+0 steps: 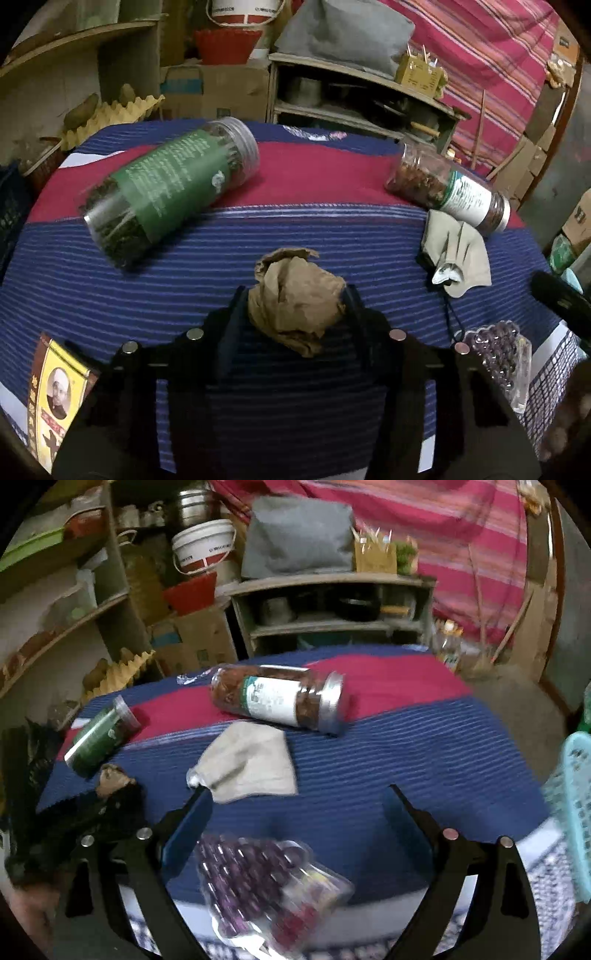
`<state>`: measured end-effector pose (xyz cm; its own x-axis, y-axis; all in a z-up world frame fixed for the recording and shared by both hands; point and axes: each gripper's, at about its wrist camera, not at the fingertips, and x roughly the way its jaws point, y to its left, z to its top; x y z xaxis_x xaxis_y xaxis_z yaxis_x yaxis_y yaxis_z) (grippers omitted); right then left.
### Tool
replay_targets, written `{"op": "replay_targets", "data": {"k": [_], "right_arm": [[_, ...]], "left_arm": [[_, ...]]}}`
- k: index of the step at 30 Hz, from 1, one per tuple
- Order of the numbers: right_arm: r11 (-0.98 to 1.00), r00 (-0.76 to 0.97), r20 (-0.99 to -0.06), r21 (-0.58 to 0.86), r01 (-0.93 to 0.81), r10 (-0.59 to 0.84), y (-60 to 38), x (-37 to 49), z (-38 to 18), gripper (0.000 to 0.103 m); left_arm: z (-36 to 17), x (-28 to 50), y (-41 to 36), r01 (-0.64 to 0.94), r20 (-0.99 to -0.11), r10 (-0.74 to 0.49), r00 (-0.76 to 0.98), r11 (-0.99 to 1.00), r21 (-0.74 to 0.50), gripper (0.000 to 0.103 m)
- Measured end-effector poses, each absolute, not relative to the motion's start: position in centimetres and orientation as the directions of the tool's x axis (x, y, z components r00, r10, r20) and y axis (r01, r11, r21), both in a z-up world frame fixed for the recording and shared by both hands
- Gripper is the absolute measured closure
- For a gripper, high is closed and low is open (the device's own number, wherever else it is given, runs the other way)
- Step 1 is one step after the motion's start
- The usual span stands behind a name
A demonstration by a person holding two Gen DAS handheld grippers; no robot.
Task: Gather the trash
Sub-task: 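Grasp the crumpled brown paper with the left tool while the right tool grasps the white cloth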
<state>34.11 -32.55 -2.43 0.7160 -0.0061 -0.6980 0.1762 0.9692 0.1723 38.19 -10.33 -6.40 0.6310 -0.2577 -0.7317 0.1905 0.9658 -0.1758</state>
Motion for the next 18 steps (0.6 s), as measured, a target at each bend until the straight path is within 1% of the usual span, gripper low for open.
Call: {"op": "replay_targets", "data": {"k": [3, 6, 8, 10, 12, 13, 14, 15, 16, 17, 18], "right_arm": [[0.962, 0.699, -0.715, 0.201, 0.185, 0.015, -32.0, 36.5, -3.5, 0.012], [0.960, 0.669, -0.742, 0.219, 0.177, 0.046, -30.6, 38.6, -4.8, 0.012], [0.973, 0.650, -0.759, 0.180, 0.146, 0.043, -29.1, 39.3, -5.2, 0.012], [0.984, 0.624, -0.781, 0.108, 0.144, -0.005, -28.1, 39.9, -5.6, 0.012], [0.985, 0.614, -0.789, 0.086, 0.149, -0.024, -27.8, 40.3, -5.7, 0.014], [0.988, 0.611, -0.791, 0.072, 0.137, -0.028, -27.5, 40.4, -5.8, 0.029], [0.990, 0.619, -0.785, 0.056, 0.128, -0.036, -27.3, 40.2, -5.7, 0.051], [0.992, 0.624, -0.781, 0.056, 0.117, -0.029, -27.3, 40.0, -5.5, 0.062], [0.992, 0.627, -0.779, 0.078, 0.095, 0.001, -27.2, 39.7, -5.3, 0.077], [0.993, 0.634, -0.773, 0.087, 0.086, 0.013, -27.2, 39.4, -5.0, 0.081], [0.992, 0.653, -0.757, 0.098, 0.074, 0.026, -27.3, 38.8, -4.5, 0.081]], "left_arm": [[-5.9, 37.5, -9.7, 0.195, -0.720, -0.275, 0.638, 0.961, -0.194, 0.053], [-5.1, 36.9, -9.2, 0.199, -0.702, -0.263, 0.661, 0.965, -0.174, 0.053], [-4.6, 36.7, -8.8, 0.198, -0.693, -0.263, 0.671, 0.965, -0.174, 0.053], [-4.2, 36.7, -8.5, 0.198, -0.688, -0.275, 0.671, 0.961, -0.191, 0.053], [-4.1, 36.8, -8.4, 0.195, -0.685, -0.274, 0.675, 0.962, -0.193, 0.053], [-4.1, 36.8, -8.4, 0.192, -0.684, -0.272, 0.677, 0.962, -0.193, 0.052], [-4.2, 36.8, -8.3, 0.191, -0.684, -0.270, 0.678, 0.963, -0.192, 0.052], [-4.2, 36.7, -8.4, 0.192, -0.683, -0.271, 0.678, 0.963, -0.191, 0.052], [-4.1, 36.6, -8.4, 0.196, -0.683, -0.273, 0.677, 0.962, -0.190, 0.052], [-4.0, 36.4, -8.4, 0.199, -0.681, -0.274, 0.679, 0.962, -0.188, 0.052], [-3.8, 36.2, -8.4, 0.202, -0.677, -0.276, 0.683, 0.961, -0.188, 0.052]]}}
